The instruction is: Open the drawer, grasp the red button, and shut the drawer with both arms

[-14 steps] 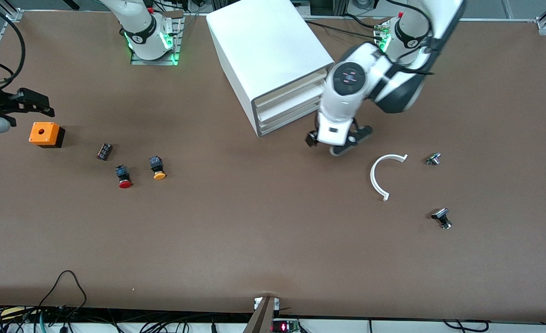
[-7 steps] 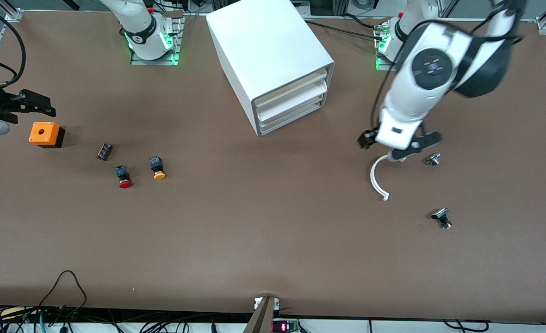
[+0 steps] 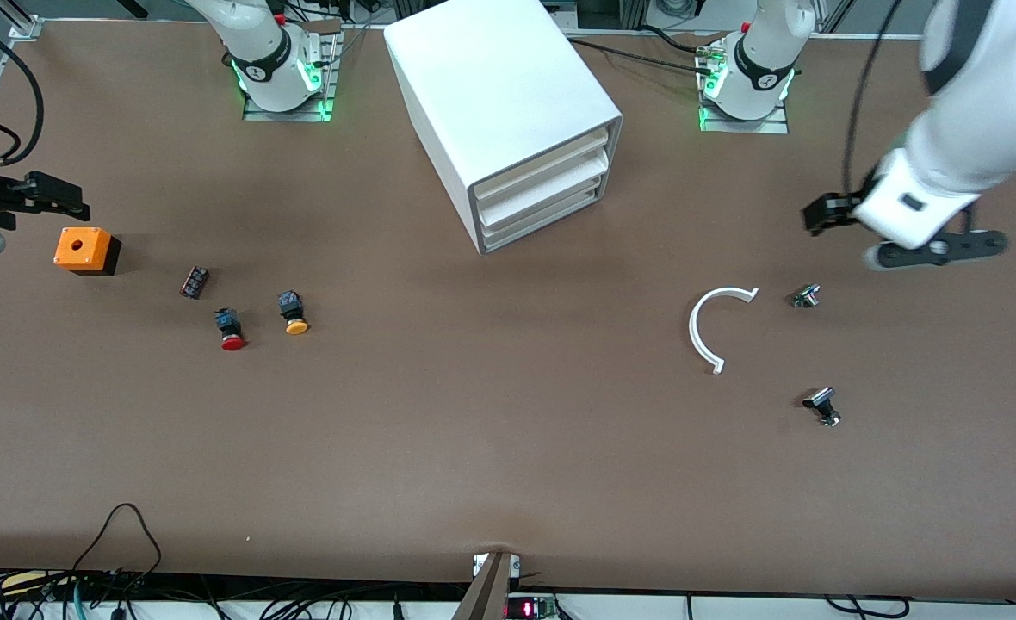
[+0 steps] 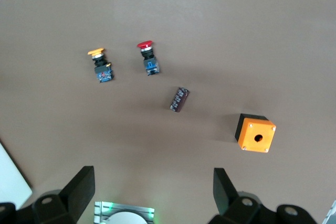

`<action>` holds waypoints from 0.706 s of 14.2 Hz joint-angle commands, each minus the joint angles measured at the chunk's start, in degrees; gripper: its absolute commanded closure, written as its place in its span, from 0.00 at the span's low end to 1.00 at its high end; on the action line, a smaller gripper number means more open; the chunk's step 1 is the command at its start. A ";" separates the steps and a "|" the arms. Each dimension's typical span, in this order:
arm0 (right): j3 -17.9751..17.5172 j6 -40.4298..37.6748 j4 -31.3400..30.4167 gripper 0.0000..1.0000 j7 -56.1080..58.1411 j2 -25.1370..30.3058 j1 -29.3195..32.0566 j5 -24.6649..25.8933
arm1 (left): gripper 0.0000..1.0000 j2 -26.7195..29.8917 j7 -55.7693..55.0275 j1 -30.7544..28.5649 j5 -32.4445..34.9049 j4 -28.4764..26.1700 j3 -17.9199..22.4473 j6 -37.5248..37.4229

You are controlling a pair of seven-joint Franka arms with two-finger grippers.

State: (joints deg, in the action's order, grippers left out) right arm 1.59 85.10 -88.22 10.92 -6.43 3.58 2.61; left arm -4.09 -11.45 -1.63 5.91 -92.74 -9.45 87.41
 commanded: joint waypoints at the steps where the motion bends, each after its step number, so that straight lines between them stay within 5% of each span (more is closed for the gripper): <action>1: -0.62 -0.03 0.59 0.00 -3.98 0.19 0.64 0.99 | 0.00 -0.39 7.22 -1.61 -2.99 1.50 1.88 -0.93; 10: -0.10 0.50 0.68 0.00 -3.98 -0.17 2.39 0.47 | 0.00 0.40 7.23 -2.15 -5.47 1.59 4.17 -0.31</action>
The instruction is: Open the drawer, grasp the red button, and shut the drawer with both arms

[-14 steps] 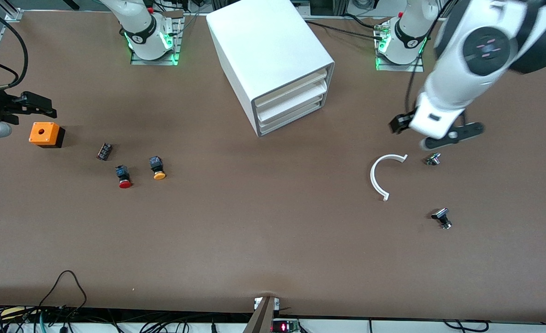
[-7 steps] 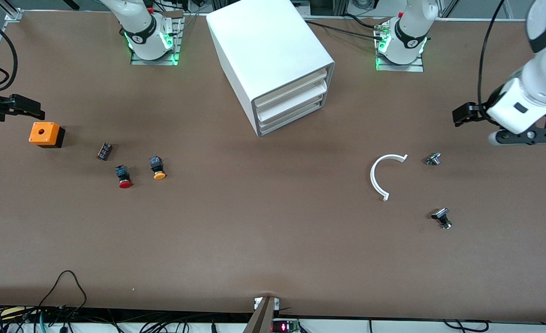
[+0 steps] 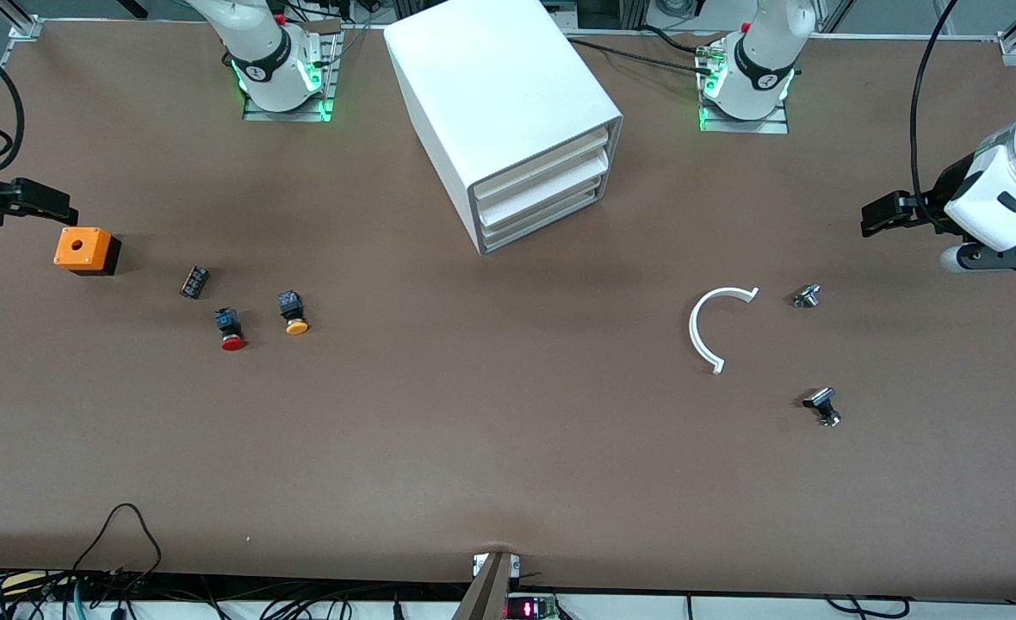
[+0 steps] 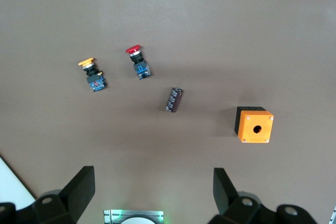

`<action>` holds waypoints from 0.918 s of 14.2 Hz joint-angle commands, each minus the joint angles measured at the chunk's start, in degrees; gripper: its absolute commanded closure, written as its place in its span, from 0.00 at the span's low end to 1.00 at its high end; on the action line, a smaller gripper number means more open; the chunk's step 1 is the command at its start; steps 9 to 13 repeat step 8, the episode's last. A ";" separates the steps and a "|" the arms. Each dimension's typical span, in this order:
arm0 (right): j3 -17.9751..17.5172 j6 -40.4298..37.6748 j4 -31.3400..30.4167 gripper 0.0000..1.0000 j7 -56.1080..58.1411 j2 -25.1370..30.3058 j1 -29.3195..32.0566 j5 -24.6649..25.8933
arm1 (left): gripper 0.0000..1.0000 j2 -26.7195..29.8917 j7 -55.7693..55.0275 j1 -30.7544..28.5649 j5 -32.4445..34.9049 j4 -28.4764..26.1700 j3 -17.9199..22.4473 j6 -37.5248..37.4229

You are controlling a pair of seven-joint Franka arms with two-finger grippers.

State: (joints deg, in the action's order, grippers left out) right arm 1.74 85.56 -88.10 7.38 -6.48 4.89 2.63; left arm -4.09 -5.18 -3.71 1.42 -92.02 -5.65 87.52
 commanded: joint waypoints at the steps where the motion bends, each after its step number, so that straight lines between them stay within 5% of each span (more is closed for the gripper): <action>1: -0.07 0.14 0.56 0.00 -0.35 -0.11 1.17 0.36 | 0.00 0.40 0.96 -0.59 -1.33 1.06 0.37 -0.33; 13: 0.11 0.14 1.62 0.00 -0.61 -0.11 1.35 0.27 | 0.00 -1.18 0.87 -0.86 -0.64 4.31 -0.15 -0.33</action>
